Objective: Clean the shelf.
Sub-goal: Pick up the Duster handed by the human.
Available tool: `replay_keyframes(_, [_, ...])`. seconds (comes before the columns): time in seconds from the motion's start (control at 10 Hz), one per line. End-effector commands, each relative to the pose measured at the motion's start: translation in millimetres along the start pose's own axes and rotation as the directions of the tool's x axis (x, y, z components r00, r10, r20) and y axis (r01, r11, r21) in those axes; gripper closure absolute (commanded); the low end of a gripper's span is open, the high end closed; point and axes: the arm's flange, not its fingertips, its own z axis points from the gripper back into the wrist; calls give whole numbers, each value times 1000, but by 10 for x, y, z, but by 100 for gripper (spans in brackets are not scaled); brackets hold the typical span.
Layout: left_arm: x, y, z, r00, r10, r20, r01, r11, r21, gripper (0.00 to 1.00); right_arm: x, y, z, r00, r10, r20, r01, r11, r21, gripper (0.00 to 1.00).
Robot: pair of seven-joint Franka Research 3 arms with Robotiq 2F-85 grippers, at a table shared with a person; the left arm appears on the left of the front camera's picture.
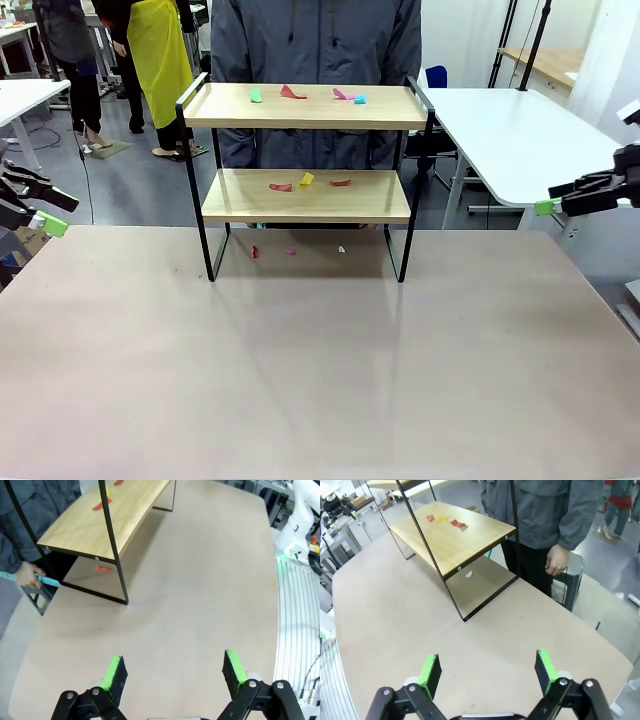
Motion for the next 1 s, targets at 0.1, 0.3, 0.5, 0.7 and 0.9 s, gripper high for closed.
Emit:
replay_keyframes(0.1, [-115, 195, 107, 999, 18, 51, -18, 1000, 10, 0, -5, -269, 52, 999, 7, 51, -9, 999, 40, 0])
replay_keyframes(0.3, [-439, 539, 293, 990, -16, 142, 23, 999, -45, 0, -100, -727, 6, 990, 48, 129, -53, 998, 37, 0])
replay_keyframes(0.5, [-668, 713, 488, 966, -73, 247, 80, 997, -19, 0, -179, -988, -15, 975, 85, 205, -98, 994, 57, 0])
replay_keyframes(0.7, [-818, 807, 647, 923, -136, 360, 139, 990, 16, 0, -252, -1227, 23, 956, 92, 279, -112, 992, 57, 0])
replay_keyframes(0.9, [-901, 846, 805, 880, -183, 438, 175, 983, 58, 0, -317, -1374, 106, 944, 68, 323, -92, 994, 60, 0])
